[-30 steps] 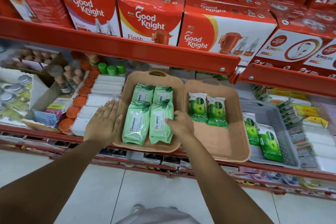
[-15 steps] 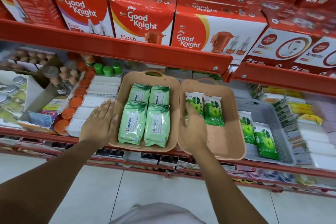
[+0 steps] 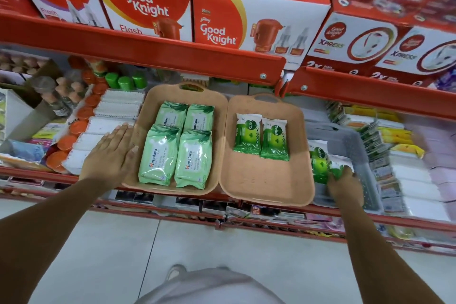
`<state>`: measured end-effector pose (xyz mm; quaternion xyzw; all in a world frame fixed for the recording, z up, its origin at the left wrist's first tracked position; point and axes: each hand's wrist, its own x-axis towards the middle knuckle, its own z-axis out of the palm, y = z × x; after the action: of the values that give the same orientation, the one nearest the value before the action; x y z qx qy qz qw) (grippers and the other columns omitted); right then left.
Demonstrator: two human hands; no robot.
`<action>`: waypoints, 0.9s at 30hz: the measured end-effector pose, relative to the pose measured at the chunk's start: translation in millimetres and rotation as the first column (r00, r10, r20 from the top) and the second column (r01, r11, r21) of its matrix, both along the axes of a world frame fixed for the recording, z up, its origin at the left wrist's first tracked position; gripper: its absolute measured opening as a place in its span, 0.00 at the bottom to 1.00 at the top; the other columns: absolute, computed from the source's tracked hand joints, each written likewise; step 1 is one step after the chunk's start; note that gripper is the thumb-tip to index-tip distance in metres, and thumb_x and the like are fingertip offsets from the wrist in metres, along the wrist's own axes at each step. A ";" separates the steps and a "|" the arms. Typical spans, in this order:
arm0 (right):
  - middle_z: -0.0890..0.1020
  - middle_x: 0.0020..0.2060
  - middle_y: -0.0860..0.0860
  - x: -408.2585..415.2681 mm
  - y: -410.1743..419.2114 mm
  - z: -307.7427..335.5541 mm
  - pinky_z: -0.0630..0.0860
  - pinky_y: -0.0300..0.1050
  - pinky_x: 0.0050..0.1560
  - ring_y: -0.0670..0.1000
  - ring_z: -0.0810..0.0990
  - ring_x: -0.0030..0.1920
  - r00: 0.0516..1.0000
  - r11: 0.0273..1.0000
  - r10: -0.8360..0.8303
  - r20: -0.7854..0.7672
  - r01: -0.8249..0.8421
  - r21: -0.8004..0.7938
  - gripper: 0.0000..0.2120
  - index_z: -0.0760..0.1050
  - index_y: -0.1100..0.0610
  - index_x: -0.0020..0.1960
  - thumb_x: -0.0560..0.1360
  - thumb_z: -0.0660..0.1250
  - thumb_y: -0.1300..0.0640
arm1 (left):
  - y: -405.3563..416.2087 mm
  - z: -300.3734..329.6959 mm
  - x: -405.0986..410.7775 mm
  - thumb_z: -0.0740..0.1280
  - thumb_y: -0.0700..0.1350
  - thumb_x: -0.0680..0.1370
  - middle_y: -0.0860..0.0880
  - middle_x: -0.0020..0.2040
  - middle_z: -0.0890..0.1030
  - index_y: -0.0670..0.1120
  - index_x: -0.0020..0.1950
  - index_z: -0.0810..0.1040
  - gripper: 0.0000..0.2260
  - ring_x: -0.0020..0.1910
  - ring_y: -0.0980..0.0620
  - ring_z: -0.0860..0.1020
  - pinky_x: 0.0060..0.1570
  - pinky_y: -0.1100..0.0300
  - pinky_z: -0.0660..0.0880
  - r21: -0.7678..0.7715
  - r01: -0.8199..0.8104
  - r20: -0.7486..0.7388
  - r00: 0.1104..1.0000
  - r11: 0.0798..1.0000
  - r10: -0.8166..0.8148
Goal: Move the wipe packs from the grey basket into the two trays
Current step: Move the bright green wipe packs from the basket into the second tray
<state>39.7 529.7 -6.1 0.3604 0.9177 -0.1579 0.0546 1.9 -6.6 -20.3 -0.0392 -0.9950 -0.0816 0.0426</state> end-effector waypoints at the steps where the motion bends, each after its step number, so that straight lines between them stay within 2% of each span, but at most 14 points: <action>1: 0.66 0.69 0.68 -0.5 3.3 -1.8 0.67 0.63 0.65 0.69 0.67 0.68 0.998 1.000 -0.019 0.057 0.019 -0.006 0.25 0.60 0.62 0.72 0.79 0.60 0.53 | 0.5 0.1 0.3 0.40 0.60 0.78 0.45 0.77 0.55 0.45 0.77 0.51 0.32 0.76 0.51 0.52 0.67 0.72 0.32 0.001 0.002 0.005 1.000 1.000 -0.002; 4: 0.62 0.72 0.65 -4.0 7.6 -7.1 0.65 0.63 0.67 0.67 0.64 0.70 0.989 0.999 -0.039 0.143 0.041 -0.013 0.25 0.58 0.59 0.74 0.80 0.59 0.52 | 1.0 1.2 -0.3 0.41 0.60 0.78 0.44 0.77 0.57 0.43 0.76 0.53 0.31 0.76 0.49 0.54 0.68 0.72 0.32 -0.014 0.011 0.001 1.000 1.000 -0.011; 7: 0.61 0.73 0.63 -8.1 11.8 -9.6 0.65 0.63 0.67 0.68 0.64 0.70 0.986 0.999 -0.038 0.163 0.036 0.014 0.24 0.59 0.56 0.73 0.80 0.58 0.53 | 0.2 1.7 -1.0 0.43 0.59 0.79 0.41 0.76 0.59 0.41 0.76 0.56 0.31 0.75 0.46 0.57 0.69 0.71 0.34 -0.036 0.031 -0.005 0.999 0.999 -0.032; 10: 0.60 0.73 0.66 -9.1 19.9 -12.5 0.64 0.65 0.67 0.70 0.64 0.70 0.986 1.000 0.011 0.167 -0.009 -0.012 0.26 0.56 0.54 0.75 0.80 0.59 0.53 | -0.5 1.3 -0.6 0.43 0.59 0.79 0.41 0.76 0.59 0.42 0.76 0.56 0.31 0.76 0.46 0.56 0.69 0.71 0.34 -0.040 0.034 -0.003 0.999 0.999 -0.034; 12: 0.64 0.71 0.68 -9.3 26.2 -12.9 0.65 0.64 0.66 0.69 0.66 0.69 0.982 0.999 0.050 0.184 -0.051 0.006 0.27 0.55 0.54 0.76 0.80 0.59 0.50 | -0.5 0.0 -0.2 0.43 0.59 0.79 0.41 0.76 0.58 0.42 0.76 0.55 0.31 0.76 0.46 0.55 0.69 0.71 0.34 -0.043 0.031 -0.004 1.000 0.999 -0.031; 16: 0.72 0.66 0.67 -7.1 31.2 -12.8 0.69 0.61 0.64 0.68 0.71 0.66 0.984 0.996 0.075 0.162 -0.083 0.044 0.26 0.61 0.57 0.73 0.79 0.60 0.47 | -0.9 0.3 -1.7 0.42 0.59 0.79 0.41 0.76 0.59 0.42 0.76 0.55 0.31 0.76 0.46 0.56 0.69 0.71 0.34 -0.044 0.033 0.008 0.999 0.999 -0.033; 21: 0.69 0.66 0.70 -2.3 15.4 -2.3 0.70 0.64 0.60 0.71 0.69 0.64 1.000 0.995 -0.008 -0.010 0.009 0.096 0.23 0.64 0.58 0.71 0.79 0.58 0.51 | -2.7 -2.1 -1.8 0.41 0.60 0.78 0.43 0.77 0.58 0.43 0.76 0.54 0.32 0.76 0.47 0.55 0.70 0.70 0.35 -0.042 0.026 0.016 1.000 0.999 -0.025; 27: 0.73 0.57 0.70 3.3 -41.1 39.8 0.73 0.56 0.49 0.68 0.74 0.54 0.941 0.990 0.076 -0.331 -0.032 0.138 0.24 0.63 0.56 0.73 0.79 0.59 0.51 | -0.7 -2.1 -1.7 0.40 0.60 0.78 0.44 0.77 0.58 0.44 0.77 0.54 0.32 0.76 0.49 0.54 0.73 0.61 0.42 -0.035 0.024 0.027 0.999 0.999 -0.023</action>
<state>43.0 488.6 33.6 0.3059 0.9315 -0.1551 -0.1216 0.2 -7.3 -22.4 -0.0507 -0.9962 -0.0651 0.0275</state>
